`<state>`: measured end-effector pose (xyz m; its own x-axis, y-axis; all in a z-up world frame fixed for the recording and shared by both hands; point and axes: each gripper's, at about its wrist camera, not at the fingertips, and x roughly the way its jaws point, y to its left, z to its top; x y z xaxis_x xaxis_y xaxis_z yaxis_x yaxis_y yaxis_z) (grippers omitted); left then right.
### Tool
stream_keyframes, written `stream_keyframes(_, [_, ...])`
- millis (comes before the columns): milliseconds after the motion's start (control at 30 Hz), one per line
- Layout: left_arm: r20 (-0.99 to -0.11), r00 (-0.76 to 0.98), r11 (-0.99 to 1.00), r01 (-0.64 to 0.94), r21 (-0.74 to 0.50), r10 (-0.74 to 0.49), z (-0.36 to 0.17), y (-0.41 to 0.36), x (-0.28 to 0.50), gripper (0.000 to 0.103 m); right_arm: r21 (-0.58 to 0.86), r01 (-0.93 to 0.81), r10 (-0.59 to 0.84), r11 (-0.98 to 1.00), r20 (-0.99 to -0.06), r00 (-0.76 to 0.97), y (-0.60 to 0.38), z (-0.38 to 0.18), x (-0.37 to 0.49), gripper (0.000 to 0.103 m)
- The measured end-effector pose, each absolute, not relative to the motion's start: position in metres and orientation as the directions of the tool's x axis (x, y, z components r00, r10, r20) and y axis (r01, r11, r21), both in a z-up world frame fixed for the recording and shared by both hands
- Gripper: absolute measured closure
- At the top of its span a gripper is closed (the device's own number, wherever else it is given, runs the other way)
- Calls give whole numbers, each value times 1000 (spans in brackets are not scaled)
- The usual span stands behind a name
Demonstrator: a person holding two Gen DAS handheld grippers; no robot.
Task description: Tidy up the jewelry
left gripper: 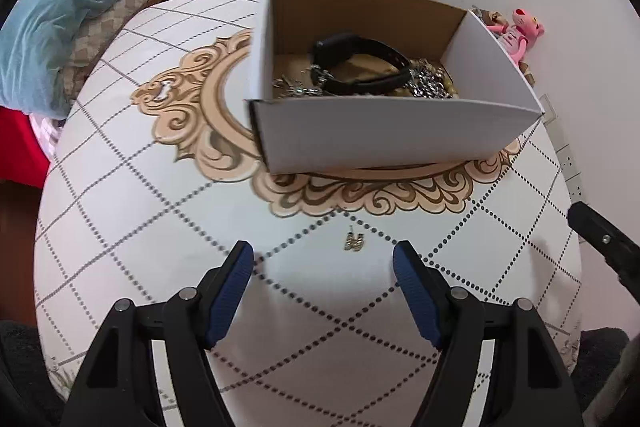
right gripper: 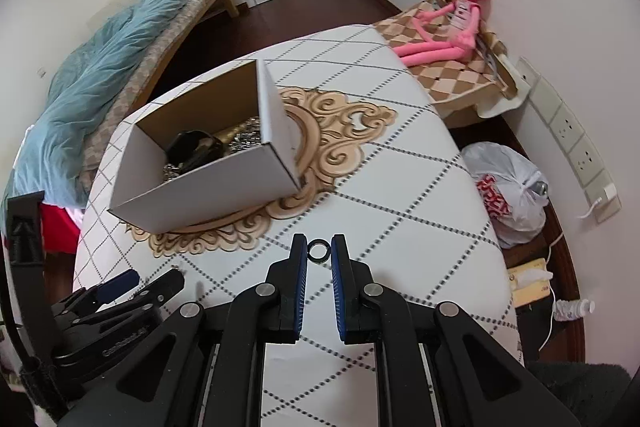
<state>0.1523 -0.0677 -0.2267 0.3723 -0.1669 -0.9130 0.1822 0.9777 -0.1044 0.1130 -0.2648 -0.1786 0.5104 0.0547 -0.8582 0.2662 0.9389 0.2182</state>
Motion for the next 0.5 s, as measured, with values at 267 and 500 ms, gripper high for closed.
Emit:
stream_keyframes(267, [-899,391,967,231,-110,-196,-227,-77,151,97,214,276,40,937,-852,522,-268,-172,114,91])
stream_keyframes(500, [-848,422,941,246,-233,-320,-156,-54,155,97,273,230,97,934,-815,572,-264,-140,128,91])
